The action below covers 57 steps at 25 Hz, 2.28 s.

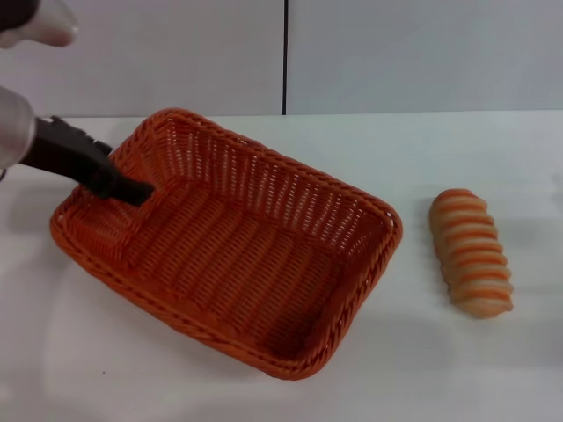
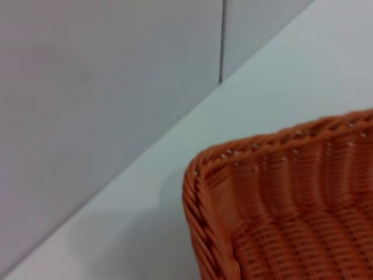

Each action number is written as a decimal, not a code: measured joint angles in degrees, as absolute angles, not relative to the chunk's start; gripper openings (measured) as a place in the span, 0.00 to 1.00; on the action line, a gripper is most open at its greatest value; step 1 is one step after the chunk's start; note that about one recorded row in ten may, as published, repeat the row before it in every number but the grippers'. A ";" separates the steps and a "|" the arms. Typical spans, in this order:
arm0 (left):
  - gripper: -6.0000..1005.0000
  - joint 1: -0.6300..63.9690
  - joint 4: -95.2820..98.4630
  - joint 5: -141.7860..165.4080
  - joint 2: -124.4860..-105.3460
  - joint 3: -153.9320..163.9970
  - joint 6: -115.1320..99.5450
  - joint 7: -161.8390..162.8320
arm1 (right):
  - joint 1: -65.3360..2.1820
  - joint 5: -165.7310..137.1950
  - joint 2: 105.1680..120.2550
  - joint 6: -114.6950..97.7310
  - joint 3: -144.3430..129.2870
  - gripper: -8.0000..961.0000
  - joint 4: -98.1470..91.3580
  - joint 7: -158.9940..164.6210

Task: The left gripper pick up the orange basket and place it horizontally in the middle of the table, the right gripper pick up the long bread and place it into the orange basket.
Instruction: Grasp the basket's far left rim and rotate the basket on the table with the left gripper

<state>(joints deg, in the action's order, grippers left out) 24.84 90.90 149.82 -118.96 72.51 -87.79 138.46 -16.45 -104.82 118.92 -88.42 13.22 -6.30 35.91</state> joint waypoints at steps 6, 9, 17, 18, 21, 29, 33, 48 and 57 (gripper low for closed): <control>0.73 24.30 89.33 150.49 -118.93 77.29 -81.44 139.76 | -16.54 -104.85 118.92 -88.41 12.83 0.74 -6.11 35.56; 0.73 25.82 86.59 151.80 -118.92 77.27 -81.13 139.53 | -16.53 -104.86 118.91 -88.38 12.83 0.74 -6.09 35.55; 0.72 29.18 80.15 154.85 -118.88 77.49 -79.47 138.26 | -17.70 -104.86 118.92 -86.12 12.83 0.74 -6.06 35.51; 0.72 29.86 79.10 155.22 -118.82 77.50 -79.55 138.17 | -17.70 -104.86 118.92 -86.12 12.83 0.74 -6.06 35.51; 0.71 31.45 77.21 156.08 -118.74 77.53 -79.80 138.05 | -18.08 -104.86 118.92 -85.57 12.83 0.74 -6.06 35.51; 0.70 35.65 75.29 158.01 -118.70 76.96 -81.98 137.47 | -18.20 -104.86 118.91 -85.42 12.83 0.74 -6.21 35.51; 0.70 37.96 72.26 159.16 -118.74 76.81 -82.86 137.47 | -18.20 -104.86 118.89 -85.37 12.83 0.74 -6.41 35.47; 0.22 40.98 69.62 160.58 -118.92 77.11 -82.78 142.84 | -19.54 -104.63 118.57 -85.21 13.01 0.74 -7.48 35.42; 0.20 41.51 69.97 161.15 -118.71 71.76 -84.46 160.14 | -23.37 -104.15 117.92 -83.97 13.45 0.74 -10.97 35.90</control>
